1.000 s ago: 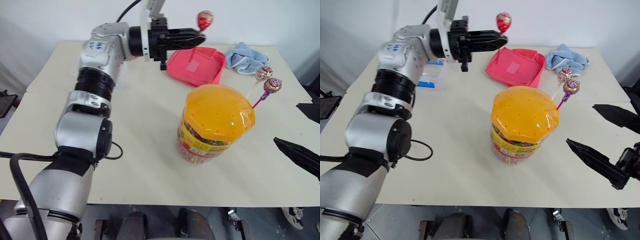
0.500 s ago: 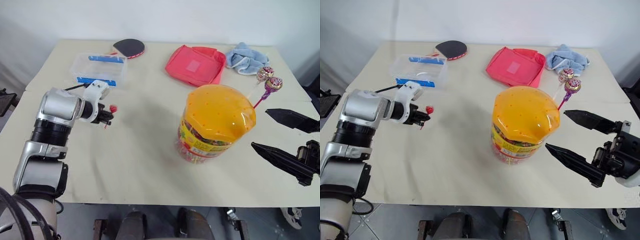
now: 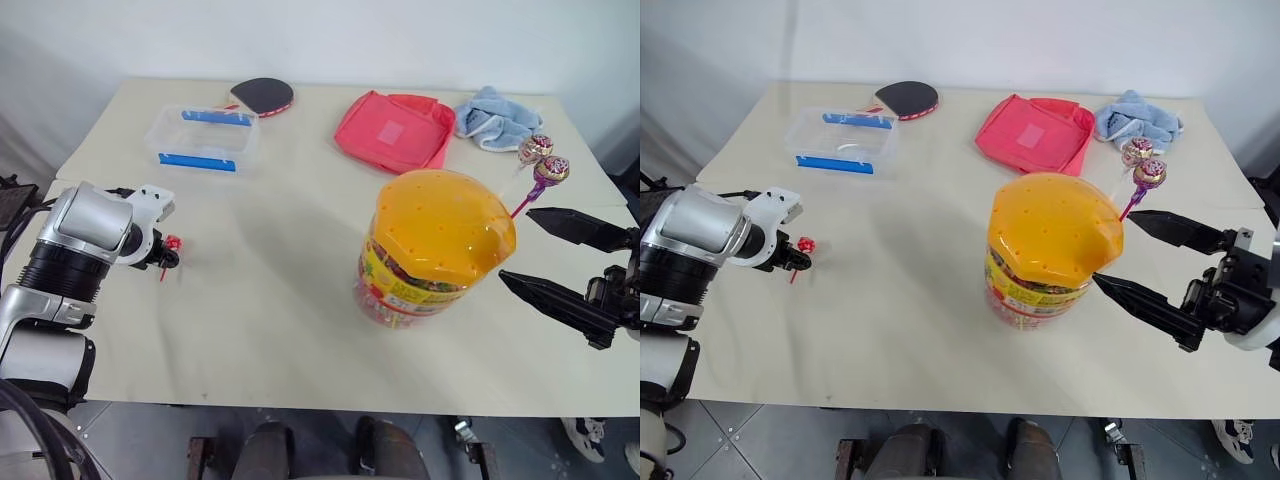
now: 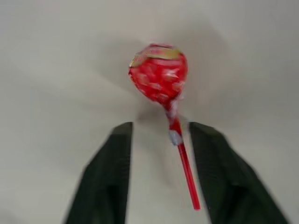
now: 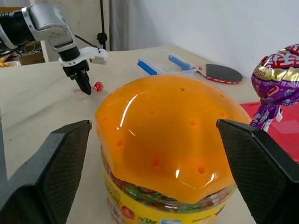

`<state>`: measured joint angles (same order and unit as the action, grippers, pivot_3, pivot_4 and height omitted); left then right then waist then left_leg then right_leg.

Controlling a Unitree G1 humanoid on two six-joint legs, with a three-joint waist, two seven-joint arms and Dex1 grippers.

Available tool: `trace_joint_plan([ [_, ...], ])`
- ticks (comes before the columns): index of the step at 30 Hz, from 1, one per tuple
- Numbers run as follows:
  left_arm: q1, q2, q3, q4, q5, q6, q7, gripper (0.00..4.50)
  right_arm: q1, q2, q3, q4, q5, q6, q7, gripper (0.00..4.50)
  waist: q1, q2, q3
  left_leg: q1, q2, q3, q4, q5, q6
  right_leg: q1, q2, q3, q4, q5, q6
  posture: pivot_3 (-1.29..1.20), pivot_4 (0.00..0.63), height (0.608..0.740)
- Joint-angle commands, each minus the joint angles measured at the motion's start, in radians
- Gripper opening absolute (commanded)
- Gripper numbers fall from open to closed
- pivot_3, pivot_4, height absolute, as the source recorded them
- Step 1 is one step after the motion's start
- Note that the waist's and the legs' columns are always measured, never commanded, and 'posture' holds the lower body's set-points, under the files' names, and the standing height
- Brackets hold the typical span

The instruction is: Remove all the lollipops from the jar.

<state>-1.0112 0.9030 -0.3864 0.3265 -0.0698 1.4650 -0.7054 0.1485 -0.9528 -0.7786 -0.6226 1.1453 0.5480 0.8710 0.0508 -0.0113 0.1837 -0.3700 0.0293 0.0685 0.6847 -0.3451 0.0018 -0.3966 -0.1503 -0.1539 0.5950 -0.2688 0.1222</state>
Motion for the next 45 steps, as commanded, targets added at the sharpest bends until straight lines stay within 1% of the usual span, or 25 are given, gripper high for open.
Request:
trace_joint_plan([
  [1,-0.066,0.049,-0.022,-0.051,-0.006,-0.005,-0.031,3.55,-0.01,-0.006,-0.032,0.002,-0.008,-0.005,0.01,4.5,0.0,0.0,0.0,0.0,0.0,0.0,0.0,0.0,0.0,0.0,0.0,0.0,0.0,0.0,0.0,0.0,0.15,0.74],
  [4,-0.122,0.067,-0.038,-0.075,-0.02,-0.023,-0.071,4.49,-0.013,-0.011,-0.043,0.013,-0.018,-0.003,0.02,4.5,0.001,0.0,0.0,0.0,0.0,0.0,0.0,0.0,0.0,0.0,0.0,0.0,0.0,0.0,0.0,0.0,0.15,0.74],
  [8,-0.21,0.078,-0.039,-0.12,-0.069,-0.041,-0.161,4.49,-0.01,-0.018,-0.069,0.024,-0.038,-0.001,0.036,4.5,0.002,0.0,0.0,0.0,0.0,0.0,0.0,0.0,0.0,0.0,0.0,0.0,0.0,0.0,0.0,0.0,0.15,0.74],
  [12,-0.243,0.077,-0.025,-0.159,-0.123,-0.06,-0.234,4.49,-0.006,-0.016,-0.092,0.022,-0.047,0.002,0.037,4.5,0.0,0.0,0.0,0.0,0.0,0.001,0.0,0.0,0.0,0.0,0.0,0.001,0.0,0.0,0.0,0.0,0.15,0.74],
  [14,-0.243,0.065,0.003,-0.181,-0.15,-0.1,-0.262,4.49,-0.003,-0.014,-0.105,0.019,-0.051,0.004,0.031,4.5,-0.002,0.0,0.0,0.0,0.0,0.001,0.0,0.0,0.0,-0.001,0.0,0.001,0.0,0.0,0.0,0.0,0.15,0.74],
  [18,-0.197,-0.001,0.126,-0.173,-0.238,-0.298,-0.342,4.49,0.01,-0.008,-0.133,0.013,-0.059,0.013,0.014,4.5,0.0,0.0,0.0,0.0,0.0,0.001,0.001,0.0,0.0,-0.001,0.0,0.001,0.001,0.0,0.0,0.0,0.15,0.74],
  [21,-0.144,-0.043,0.21,-0.168,-0.283,-0.461,-0.396,4.49,0.021,-0.02,-0.134,0.015,-0.047,0.056,-0.021,4.5,0.0,0.0,0.0,0.0,0.0,0.001,0.002,0.0,0.0,-0.001,0.0,0.001,0.001,0.0,0.0,0.0,0.15,0.74],
  [23,-0.069,-0.11,0.324,-0.182,-0.373,-0.655,-0.495,4.49,0.003,-0.029,-0.108,0.013,-0.048,0.083,-0.077,4.5,-0.001,0.0,0.0,0.0,0.0,0.002,0.002,0.0,0.0,-0.001,0.0,0.001,0.001,0.0,0.0,0.0,0.15,0.74],
  [24,-0.041,-0.152,0.383,-0.174,-0.425,-0.724,-0.535,4.49,-0.014,-0.024,-0.09,0.004,-0.055,0.087,-0.119,4.5,-0.001,0.0,0.0,0.0,0.0,0.002,0.002,0.0,0.0,-0.001,0.0,0.001,0.002,0.0,0.0,0.0,0.15,0.74],
  [26,-0.006,-0.213,0.453,-0.13,-0.515,-0.826,-0.675,4.49,-0.049,-0.01,-0.04,-0.009,-0.076,0.091,-0.195,4.5,-0.003,0.0,0.0,-0.001,0.001,0.002,0.005,0.0,0.0,-0.001,0.0,0.001,0.002,0.0,0.0,0.0,0.15,0.74],
  [27,0.001,-0.23,0.467,-0.113,-0.535,-0.86,-0.722,4.49,-0.06,-0.008,-0.024,-0.01,-0.084,0.094,-0.215,4.5,-0.005,0.0,0.0,-0.001,0.001,0.002,0.006,0.0,0.0,-0.001,0.0,0.001,0.003,0.0,0.0,0.0,0.15,0.74],
  [28,0.007,-0.246,0.47,-0.088,-0.545,-0.916,-0.788,4.49,-0.076,-0.003,0.0,-0.007,-0.094,0.09,-0.233,4.5,-0.006,0.0,0.0,-0.001,0.001,0.002,0.007,0.0,0.0,-0.001,0.0,0.001,0.004,0.0,0.0,0.0,0.15,0.74],
  [31,0.018,-0.268,0.446,-0.034,-0.543,-1.021,-0.894,4.49,-0.122,0.015,0.068,0.009,-0.121,0.08,-0.275,4.5,-0.009,0.0,0.0,-0.001,0.001,0.002,0.007,0.0,0.0,-0.001,0.0,0.002,0.005,0.0,0.0,0.0,0.15,0.74],
  [36,0.038,-0.247,0.382,-0.022,-0.595,-1.092,-0.909,4.49,-0.195,0.052,0.133,0.025,-0.139,0.064,-0.312,4.5,-0.01,0.0,0.0,-0.001,0.001,0.002,0.009,-0.001,0.0,-0.001,0.0,0.003,0.007,0.0,0.0,0.0,0.15,0.74],
  [39,0.039,-0.244,0.374,-0.012,-0.6,-1.118,-0.909,4.49,-0.226,0.056,0.161,0.039,-0.15,0.07,-0.314,4.5,-0.011,0.0,0.0,-0.001,0.001,0.002,0.01,-0.001,0.001,-0.001,0.0,0.003,0.007,0.0,0.0,0.0,0.15,0.74],
  [42,0.041,-0.242,0.372,-0.015,-0.605,-1.121,-0.909,4.5,-0.235,0.052,0.165,0.04,-0.146,0.086,-0.315,3.91,-0.012,0.0,0.0,-0.001,0.001,0.002,0.01,-0.001,0.001,-0.001,0.0,0.003,0.007,0.0,0.0,0.0,0.15,0.74],
  [45,0.046,-0.242,0.38,-0.026,-0.603,-1.115,-0.907,4.5,-0.24,0.048,0.157,0.032,-0.134,0.092,-0.315,2.92,-0.013,0.0,0.0,-0.001,0.001,0.002,0.01,-0.002,0.001,-0.001,0.0,0.003,0.007,0.0,0.0,0.0,0.15,0.74],
])
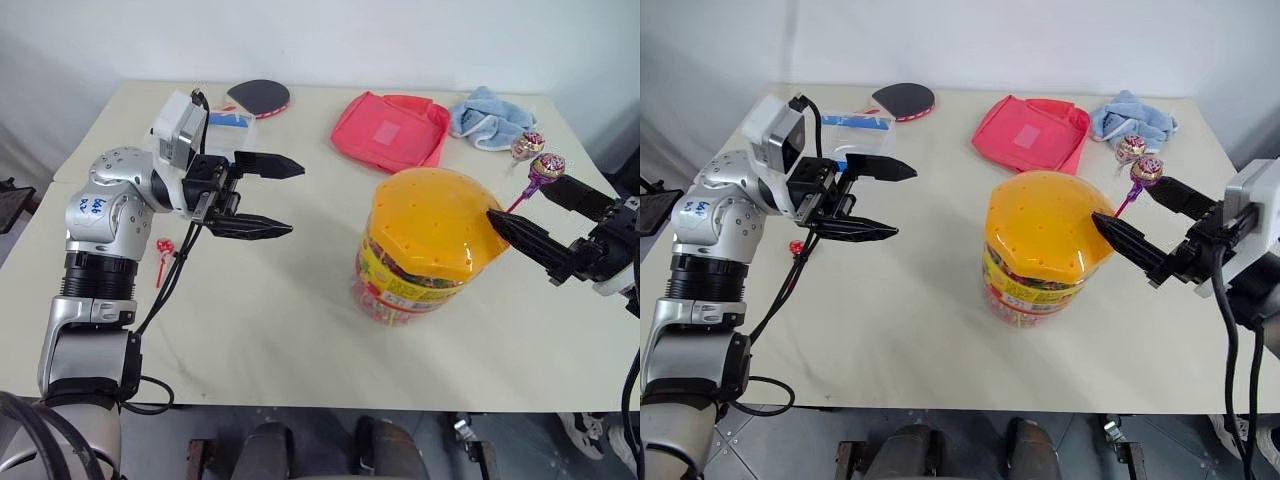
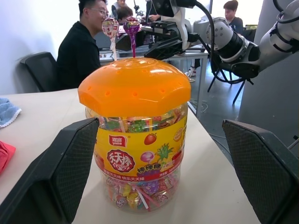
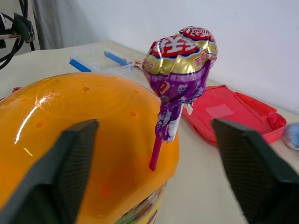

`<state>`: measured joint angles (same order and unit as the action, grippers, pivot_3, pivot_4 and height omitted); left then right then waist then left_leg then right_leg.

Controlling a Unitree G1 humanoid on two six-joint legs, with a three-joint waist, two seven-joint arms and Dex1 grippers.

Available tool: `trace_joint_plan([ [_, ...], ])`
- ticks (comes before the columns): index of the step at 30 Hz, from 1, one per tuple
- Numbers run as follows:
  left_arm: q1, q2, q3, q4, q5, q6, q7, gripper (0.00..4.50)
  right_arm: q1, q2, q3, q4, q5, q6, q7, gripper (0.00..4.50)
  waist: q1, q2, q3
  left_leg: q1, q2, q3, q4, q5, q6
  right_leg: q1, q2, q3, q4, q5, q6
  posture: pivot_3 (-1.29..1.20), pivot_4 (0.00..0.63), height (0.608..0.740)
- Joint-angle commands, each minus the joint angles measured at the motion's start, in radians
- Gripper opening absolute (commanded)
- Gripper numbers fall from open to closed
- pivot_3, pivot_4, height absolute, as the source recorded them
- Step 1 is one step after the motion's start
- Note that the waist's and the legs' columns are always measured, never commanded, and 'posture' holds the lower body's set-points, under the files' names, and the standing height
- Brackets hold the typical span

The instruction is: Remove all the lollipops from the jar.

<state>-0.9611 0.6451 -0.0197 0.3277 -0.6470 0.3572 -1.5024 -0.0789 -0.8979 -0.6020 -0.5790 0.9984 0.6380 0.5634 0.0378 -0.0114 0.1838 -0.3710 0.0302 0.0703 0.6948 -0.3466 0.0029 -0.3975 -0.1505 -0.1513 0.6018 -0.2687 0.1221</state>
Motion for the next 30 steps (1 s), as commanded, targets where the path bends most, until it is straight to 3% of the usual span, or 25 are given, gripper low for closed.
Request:
trace_joint_plan([
  [1,-0.003,0.015,0.017,-0.03,-0.023,-0.004,-0.109,4.5,-0.015,-0.008,-0.023,-0.013,0.014,0.002,-0.006,2.56,-0.001,0.0,0.0,0.0,0.0,0.0,0.0,0.0,0.0,0.0,0.0,0.0,0.0,0.0,0.0,0.0,0.15,0.74],
  [6,-0.001,0.011,0.022,-0.035,-0.02,0.001,-0.102,4.5,-0.029,-0.029,-0.033,-0.005,0.012,0.013,0.002,0.78,-0.003,0.0,0.0,0.0,0.0,0.0,0.0,0.0,0.0,0.0,0.0,0.0,0.0,0.0,0.0,0.0,0.15,0.74],
  [9,-0.002,0.007,0.024,-0.038,-0.024,0.002,-0.1,4.5,-0.049,-0.036,-0.036,-0.004,0.016,0.017,0.002,0.05,-0.006,0.0,0.0,0.0,0.0,0.0,0.0,0.0,0.0,0.0,0.0,0.0,0.0,0.0,0.0,0.0,0.15,0.74],
  [18,0.003,-0.001,0.026,-0.045,-0.031,0.006,-0.098,4.5,-0.046,-0.079,-0.117,-0.019,0.065,0.051,0.02,0.05,-0.009,0.0,0.0,0.0,0.0,0.0,0.0,0.0,0.0,0.0,0.0,0.0,0.0,0.0,0.0,0.0,0.15,0.74],
  [23,0.0,-0.002,0.032,-0.035,-0.034,0.005,-0.102,4.5,-0.028,-0.155,-0.252,-0.025,0.127,0.116,0.048,0.05,-0.009,0.0,0.0,0.0,0.0,0.0,0.0,-0.001,0.001,0.0,0.0,0.0,0.0,0.0,0.0,0.0,0.15,0.74],
  [30,0.008,0.024,0.036,-0.018,-0.038,0.001,-0.112,4.5,0.097,-0.249,-0.495,0.005,0.068,0.276,0.123,0.05,-0.009,0.0,0.0,0.0,0.0,0.0,0.0,-0.001,0.001,0.0,0.0,0.0,0.0,0.0,0.0,0.0,0.15,0.74],
])
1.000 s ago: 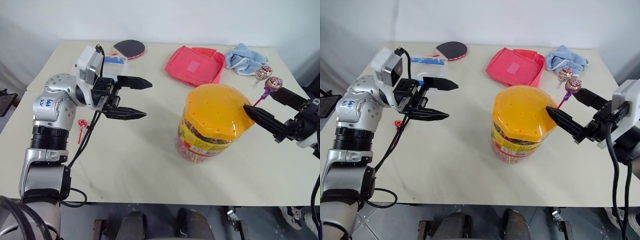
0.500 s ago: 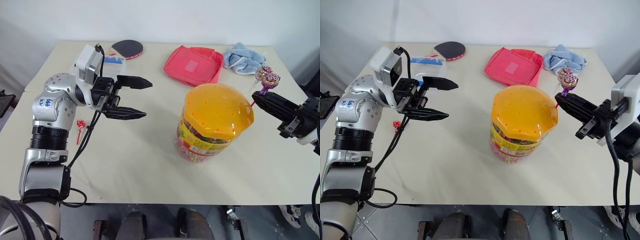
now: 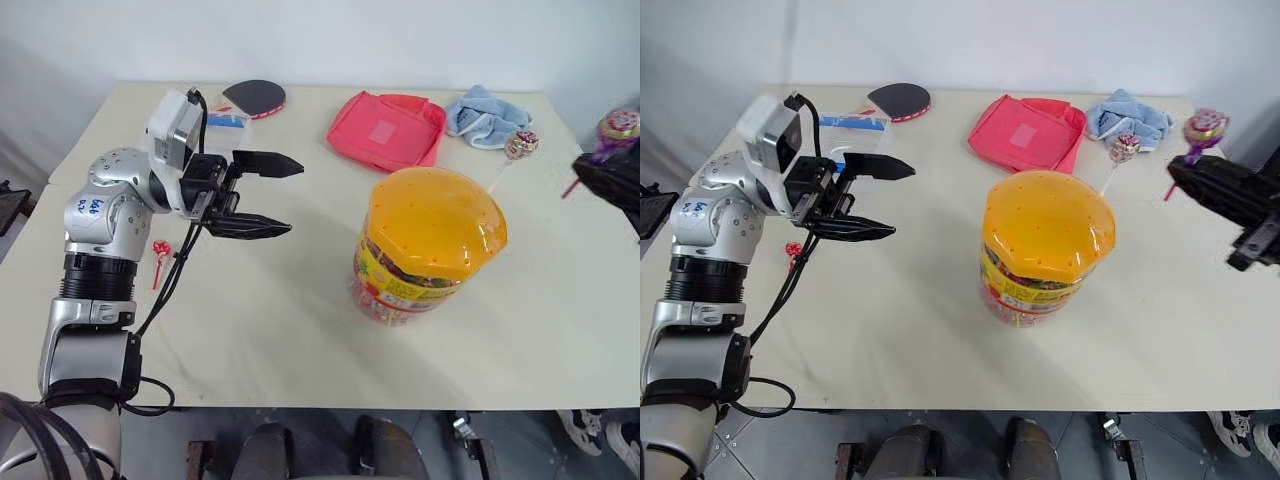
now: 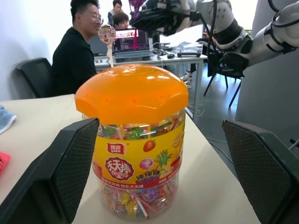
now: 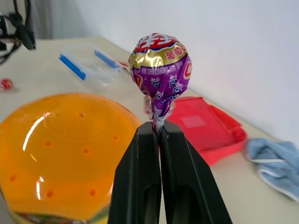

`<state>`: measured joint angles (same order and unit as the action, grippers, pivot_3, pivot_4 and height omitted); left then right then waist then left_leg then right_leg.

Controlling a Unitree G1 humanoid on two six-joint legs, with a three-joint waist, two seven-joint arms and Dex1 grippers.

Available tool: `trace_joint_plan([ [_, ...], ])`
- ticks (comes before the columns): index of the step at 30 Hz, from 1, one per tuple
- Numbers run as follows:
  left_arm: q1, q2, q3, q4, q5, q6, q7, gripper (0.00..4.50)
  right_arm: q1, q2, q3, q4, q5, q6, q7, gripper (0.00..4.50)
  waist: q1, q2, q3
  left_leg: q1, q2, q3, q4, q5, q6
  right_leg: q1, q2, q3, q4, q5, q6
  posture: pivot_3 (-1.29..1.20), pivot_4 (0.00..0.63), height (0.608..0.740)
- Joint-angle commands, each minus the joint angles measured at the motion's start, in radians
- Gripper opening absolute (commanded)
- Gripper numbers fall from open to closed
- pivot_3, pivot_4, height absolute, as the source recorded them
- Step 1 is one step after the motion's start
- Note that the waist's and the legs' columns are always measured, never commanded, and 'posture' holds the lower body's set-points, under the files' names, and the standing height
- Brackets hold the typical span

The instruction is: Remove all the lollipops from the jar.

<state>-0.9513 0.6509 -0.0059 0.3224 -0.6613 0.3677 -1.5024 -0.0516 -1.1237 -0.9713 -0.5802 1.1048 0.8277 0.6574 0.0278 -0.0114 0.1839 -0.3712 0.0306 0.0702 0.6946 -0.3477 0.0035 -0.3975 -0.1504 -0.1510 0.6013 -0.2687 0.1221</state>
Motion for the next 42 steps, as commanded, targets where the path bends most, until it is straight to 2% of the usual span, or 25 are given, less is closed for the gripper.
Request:
trace_joint_plan([
  [1,-0.002,0.018,0.022,-0.011,-0.024,-0.01,-0.112,4.5,0.104,-0.024,-0.145,0.006,-0.053,0.118,0.034,0.05,0.002,-0.001,0.0,0.0,0.0,0.0,0.0,0.0,0.0,0.0,0.0,0.0,0.0,0.0,0.0,0.0,0.15,0.74],
  [4,-0.001,0.018,0.018,0.0,-0.021,-0.015,-0.112,4.5,0.19,0.031,-0.124,0.016,-0.09,0.167,-0.014,0.05,0.002,-0.001,0.0,0.0,0.0,0.0,0.001,-0.001,0.001,0.001,0.0,0.0,0.0,0.0,0.0,0.0,0.15,0.74],
  [6,0.008,0.026,0.018,0.009,-0.002,-0.022,-0.109,4.5,0.251,0.053,-0.008,0.052,-0.205,0.149,-0.056,0.05,-0.001,-0.001,0.0,0.0,0.0,0.0,0.001,-0.001,0.001,0.001,0.0,0.001,0.0,0.0,0.0,0.0,0.15,0.74],
  [10,0.031,0.055,0.02,0.01,0.022,-0.031,-0.092,4.5,0.283,0.049,0.208,0.174,-0.389,0.102,-0.106,0.05,-0.004,0.0,0.0,0.001,0.0,0.001,0.001,-0.001,0.001,0.0,0.0,0.002,0.0,0.0,0.0,0.0,0.15,0.74],
  [17,0.096,0.145,0.085,-0.022,0.006,-0.007,-0.061,4.5,0.111,0.121,0.456,0.339,-0.485,0.144,-0.193,0.05,-0.011,0.001,0.0,0.0,0.0,0.002,0.001,-0.001,0.001,-0.002,0.0,0.003,0.001,0.0,0.0,0.0,0.15,0.74],
  [25,0.152,0.17,0.123,-0.075,-0.006,0.014,-0.031,4.5,-0.02,0.219,0.61,0.526,-0.613,0.078,-0.224,0.05,-0.003,0.001,0.0,0.0,0.0,0.003,0.002,-0.002,0.001,-0.002,0.0,0.004,0.001,0.0,0.0,0.0,0.15,0.74],
  [28,0.165,0.169,0.135,-0.103,-0.014,0.03,-0.019,4.5,-0.045,0.235,0.612,0.538,-0.628,0.089,-0.23,0.7,-0.004,0.002,0.0,0.0,0.0,0.003,0.001,-0.002,0.001,-0.003,0.0,0.004,0.001,0.0,0.001,0.0,0.15,0.74],
  [35,0.171,0.167,0.15,-0.119,-0.011,0.045,-0.016,4.5,-0.005,0.233,0.519,0.39,-0.604,0.14,-0.225,3.08,-0.004,0.002,0.001,0.0,0.0,0.004,0.001,-0.002,0.001,-0.003,0.0,0.005,0.001,0.0,0.001,0.0,0.15,0.74],
  [39,0.172,0.163,0.154,-0.124,-0.011,0.05,-0.017,4.5,0.078,0.21,0.375,0.174,-0.513,0.189,-0.143,4.44,-0.003,0.003,0.001,-0.001,0.0,0.005,0.001,-0.002,0.001,-0.004,0.001,0.005,0.001,0.0,0.001,0.0,0.15,0.74],
  [42,0.166,0.157,0.152,-0.124,-0.011,0.052,-0.015,4.5,0.059,0.187,0.21,0.03,-0.355,0.235,-0.056,4.48,-0.002,0.003,0.001,-0.001,0.0,0.005,0.001,-0.002,0.001,-0.005,0.001,0.006,0.001,0.0,0.001,0.0,0.15,0.74],
])
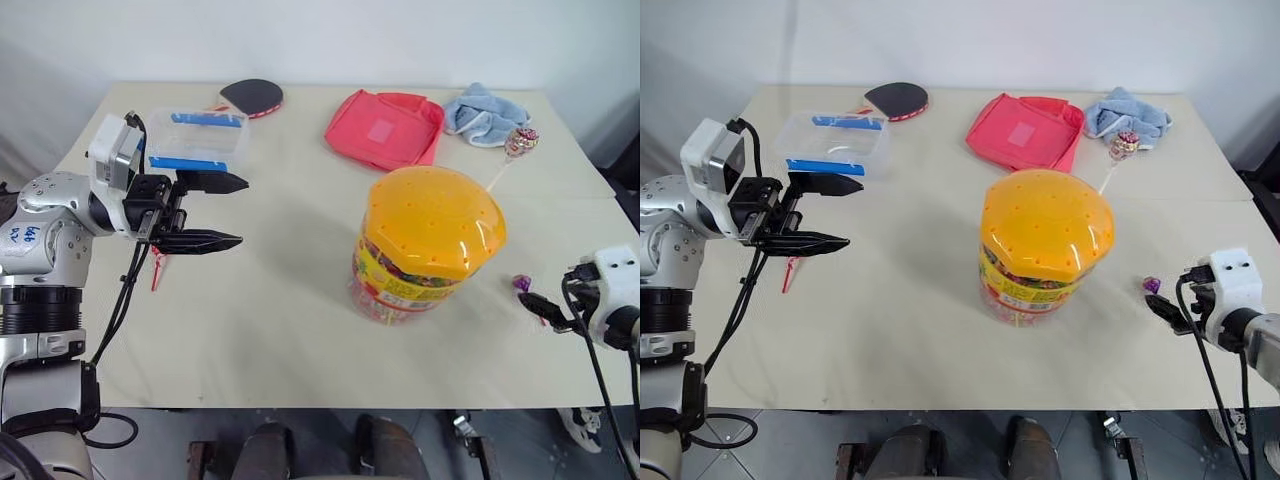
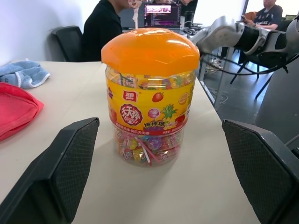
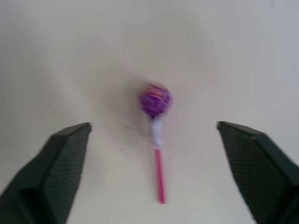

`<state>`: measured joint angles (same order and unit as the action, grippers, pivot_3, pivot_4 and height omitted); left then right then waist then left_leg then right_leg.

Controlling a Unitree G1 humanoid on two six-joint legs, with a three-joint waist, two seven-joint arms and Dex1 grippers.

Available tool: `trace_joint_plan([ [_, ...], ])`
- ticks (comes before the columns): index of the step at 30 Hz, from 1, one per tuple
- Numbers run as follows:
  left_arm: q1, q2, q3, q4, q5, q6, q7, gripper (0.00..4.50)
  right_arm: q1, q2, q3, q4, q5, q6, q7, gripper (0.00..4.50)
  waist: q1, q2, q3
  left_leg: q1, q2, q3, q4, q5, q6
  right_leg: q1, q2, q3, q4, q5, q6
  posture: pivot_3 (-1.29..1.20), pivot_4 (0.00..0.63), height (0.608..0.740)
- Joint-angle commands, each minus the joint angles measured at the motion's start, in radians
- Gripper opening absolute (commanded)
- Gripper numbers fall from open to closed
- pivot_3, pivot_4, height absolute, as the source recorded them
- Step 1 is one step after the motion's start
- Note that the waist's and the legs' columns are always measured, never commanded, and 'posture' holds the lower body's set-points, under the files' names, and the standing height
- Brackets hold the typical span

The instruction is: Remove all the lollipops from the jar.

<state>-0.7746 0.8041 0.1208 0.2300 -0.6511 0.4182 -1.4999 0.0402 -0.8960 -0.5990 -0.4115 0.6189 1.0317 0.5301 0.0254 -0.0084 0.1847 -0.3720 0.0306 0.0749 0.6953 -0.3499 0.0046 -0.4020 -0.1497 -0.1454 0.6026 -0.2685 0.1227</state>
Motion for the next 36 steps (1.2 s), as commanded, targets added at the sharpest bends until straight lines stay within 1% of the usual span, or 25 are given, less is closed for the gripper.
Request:
trace_joint_plan([
  [1,-0.012,0.002,0.024,-0.03,-0.021,0.003,-0.018,4.5,-0.072,-0.047,-0.201,-0.154,0.194,0.059,0.073,4.48,-0.001,0.0,0.0,0.0,0.0,0.0,0.0,0.0,0.0,0.0,0.0,0.0,0.0,0.0,0.0,0.0,0.15,0.74],
  [4,-0.024,-0.006,0.019,-0.025,-0.022,0.005,-0.025,4.5,-0.222,-0.096,-0.226,-0.146,0.322,0.089,0.06,4.48,-0.006,0.0,0.0,0.002,0.0,0.001,0.0,0.0,0.0,0.0,0.0,0.002,0.001,0.0,0.0,0.0,0.15,0.74],
  [8,-0.045,-0.012,0.014,-0.01,-0.015,0.001,-0.03,4.5,-0.365,-0.13,-0.118,-0.084,0.359,0.064,0.064,4.48,-0.005,0.0,0.0,0.001,0.001,0.003,-0.001,-0.001,0.0,-0.003,0.001,0.004,0.002,0.0,0.0,0.0,0.15,0.74],
  [10,-0.049,-0.012,0.013,-0.008,-0.013,0.0,-0.031,4.5,-0.444,-0.128,-0.048,-0.049,0.377,0.052,0.069,4.48,-0.004,0.0,0.0,0.0,0.0,0.006,0.0,-0.002,0.001,-0.005,0.001,0.007,0.002,0.0,0.0,0.0,0.15,0.74],
  [12,-0.051,-0.011,0.014,-0.009,-0.013,0.002,-0.03,4.5,-0.503,-0.123,0.016,-0.022,0.383,0.035,0.084,4.48,-0.003,0.0,0.0,-0.001,0.0,0.01,0.0,-0.002,0.001,-0.008,0.001,0.01,0.003,0.001,0.001,0.0,0.15,0.74],
  [15,-0.042,-0.007,0.02,-0.025,-0.019,0.008,-0.024,4.5,-0.574,-0.106,0.119,0.029,0.351,-0.012,0.114,4.48,-0.005,0.0,0.0,-0.001,0.0,0.012,0.0,-0.002,0.002,-0.009,0.001,0.012,0.003,0.001,0.001,0.0,0.15,0.74],
  [19,-0.028,-0.001,0.03,-0.041,-0.021,0.01,-0.014,4.5,-0.627,-0.088,0.204,0.095,0.307,-0.071,0.153,4.48,-0.004,0.0,0.0,-0.001,0.0,0.014,0.0,-0.003,0.002,-0.01,0.001,0.013,0.003,0.001,0.002,0.0,0.15,0.74],
  [22,-0.011,0.004,0.044,-0.065,-0.03,0.019,-0.004,4.5,-0.66,-0.075,0.231,0.121,0.296,-0.098,0.167,3.9,-0.005,0.0,0.0,-0.001,0.0,0.015,0.0,-0.003,0.003,-0.011,0.001,0.014,0.003,0.001,0.002,0.0,0.15,0.74],
  [28,0.02,0.011,0.065,-0.098,-0.037,0.032,0.002,4.5,-0.679,-0.084,0.232,0.133,0.292,-0.118,0.182,1.8,-0.004,0.0,0.0,-0.001,0.0,0.016,0.0,-0.003,0.003,-0.012,0.001,0.014,0.003,0.001,0.002,0.0,0.15,0.74],
  [33,0.013,0.004,0.067,-0.094,-0.035,0.03,0.001,4.5,-0.748,-0.087,0.238,0.148,0.283,-0.131,0.172,0.02,-0.005,0.0,0.0,-0.001,0.0,0.016,0.0,-0.003,0.003,-0.012,0.001,0.015,0.003,0.001,0.002,0.0,0.15,0.74],
  [36,0.004,0.0,0.062,-0.081,-0.029,0.023,-0.001,4.5,-0.793,-0.088,0.238,0.164,0.272,-0.143,0.166,0.02,-0.005,0.0,0.0,-0.001,0.0,0.016,0.0,-0.003,0.002,-0.012,0.001,0.015,0.003,0.001,0.002,0.0,0.15,0.74],
])
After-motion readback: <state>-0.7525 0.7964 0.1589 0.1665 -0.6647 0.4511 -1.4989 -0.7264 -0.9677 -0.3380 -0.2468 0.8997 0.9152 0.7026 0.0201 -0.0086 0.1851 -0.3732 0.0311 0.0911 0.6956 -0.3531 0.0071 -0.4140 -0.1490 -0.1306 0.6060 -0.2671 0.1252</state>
